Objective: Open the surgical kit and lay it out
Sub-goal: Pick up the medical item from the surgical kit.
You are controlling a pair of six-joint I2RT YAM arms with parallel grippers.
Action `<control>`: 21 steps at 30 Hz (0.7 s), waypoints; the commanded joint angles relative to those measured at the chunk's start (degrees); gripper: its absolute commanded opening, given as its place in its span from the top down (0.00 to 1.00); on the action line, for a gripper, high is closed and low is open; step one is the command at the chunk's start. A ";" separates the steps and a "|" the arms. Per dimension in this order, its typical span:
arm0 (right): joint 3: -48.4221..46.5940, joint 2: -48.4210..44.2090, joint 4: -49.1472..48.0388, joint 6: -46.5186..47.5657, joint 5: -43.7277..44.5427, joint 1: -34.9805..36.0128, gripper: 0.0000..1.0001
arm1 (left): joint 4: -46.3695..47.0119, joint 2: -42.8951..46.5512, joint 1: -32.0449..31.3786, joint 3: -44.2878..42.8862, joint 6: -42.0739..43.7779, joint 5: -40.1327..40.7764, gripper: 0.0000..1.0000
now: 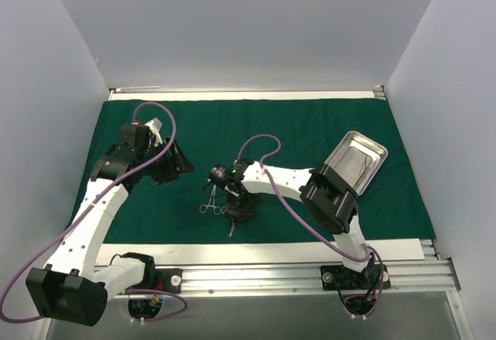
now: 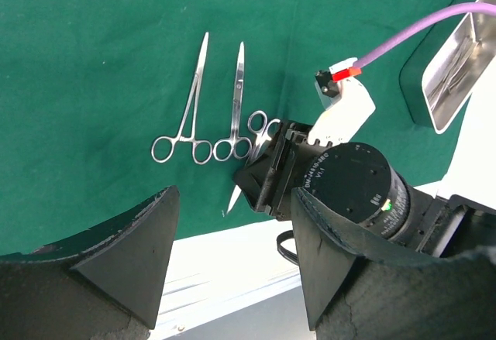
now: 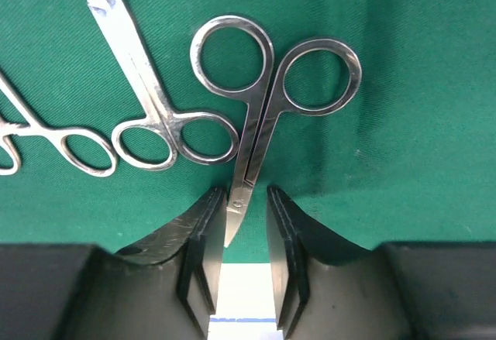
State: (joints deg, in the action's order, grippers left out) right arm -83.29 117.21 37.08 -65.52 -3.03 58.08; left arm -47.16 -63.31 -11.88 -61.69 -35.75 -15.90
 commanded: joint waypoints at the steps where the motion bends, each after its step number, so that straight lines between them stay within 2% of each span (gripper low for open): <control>1: -1.79 2.23 2.47 -1.90 1.36 -0.52 0.73 | 3.12 1.43 0.01 0.60 0.06 -1.41 0.32; 5: -1.35 3.11 3.52 -1.55 0.66 -0.52 0.84 | 3.30 1.61 0.01 1.05 -0.02 -1.50 0.32; 6: -1.09 3.29 3.70 -1.37 0.22 -0.52 0.89 | 3.30 1.52 -0.07 1.05 0.06 -1.50 0.32; 11: -1.18 1.19 6.33 0.12 2.14 -0.69 0.99 | 3.12 1.61 0.01 0.96 0.15 -1.50 0.32; 21: -9.35 -4.35 15.04 8.19 9.26 -0.87 1.00 | 2.51 0.91 0.10 0.96 -0.64 -1.32 0.32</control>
State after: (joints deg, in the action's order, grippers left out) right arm -89.47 117.64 45.47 -61.19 1.02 57.67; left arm -46.13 -63.07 -11.88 -60.45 -35.81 -16.75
